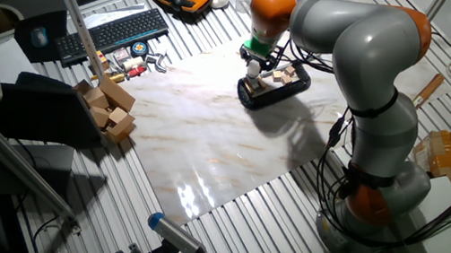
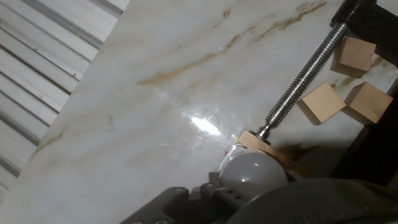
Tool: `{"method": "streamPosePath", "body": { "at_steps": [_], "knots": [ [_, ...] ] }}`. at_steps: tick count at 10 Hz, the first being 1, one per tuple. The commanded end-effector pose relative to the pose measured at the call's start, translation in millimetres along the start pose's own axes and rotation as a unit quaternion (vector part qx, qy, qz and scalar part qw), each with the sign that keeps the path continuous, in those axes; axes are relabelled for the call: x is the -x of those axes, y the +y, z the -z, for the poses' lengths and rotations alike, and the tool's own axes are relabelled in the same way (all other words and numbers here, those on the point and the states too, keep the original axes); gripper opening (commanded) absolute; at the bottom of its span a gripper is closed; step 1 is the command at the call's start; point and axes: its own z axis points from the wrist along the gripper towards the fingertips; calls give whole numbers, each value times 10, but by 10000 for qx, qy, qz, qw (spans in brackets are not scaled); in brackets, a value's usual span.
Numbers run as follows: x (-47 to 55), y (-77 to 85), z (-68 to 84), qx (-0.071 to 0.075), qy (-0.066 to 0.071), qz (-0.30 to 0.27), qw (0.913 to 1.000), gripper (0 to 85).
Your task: Install the light bulb by rotating it
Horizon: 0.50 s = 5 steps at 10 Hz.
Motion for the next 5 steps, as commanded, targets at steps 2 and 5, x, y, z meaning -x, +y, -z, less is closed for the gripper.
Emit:
{"method": "streamPosePath", "body": {
  "at_steps": [2, 5],
  "knots": [
    [1, -1, -2, -10, 1, -21, 10000, 170],
    [-1, -2, -11, -10, 1, -60, 10000, 340]
  ]
}}
